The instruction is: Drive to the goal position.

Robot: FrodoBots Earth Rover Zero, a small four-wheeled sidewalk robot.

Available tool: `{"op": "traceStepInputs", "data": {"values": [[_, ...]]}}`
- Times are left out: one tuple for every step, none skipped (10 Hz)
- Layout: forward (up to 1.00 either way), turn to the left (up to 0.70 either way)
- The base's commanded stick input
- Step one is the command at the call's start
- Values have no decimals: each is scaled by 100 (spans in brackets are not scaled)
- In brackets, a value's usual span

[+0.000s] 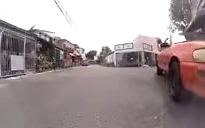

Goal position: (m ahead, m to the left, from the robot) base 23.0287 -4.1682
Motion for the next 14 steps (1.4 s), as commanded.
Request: {"op": "traceStepInputs", "data": {"values": [[70, 0], [70, 0], [70, 0], [70, 0], [70, 0], [70, 0], [70, 0], [70, 0], [70, 0], [70, 0], [70, 0], [70, 0], [70, 0], [70, 0]]}}
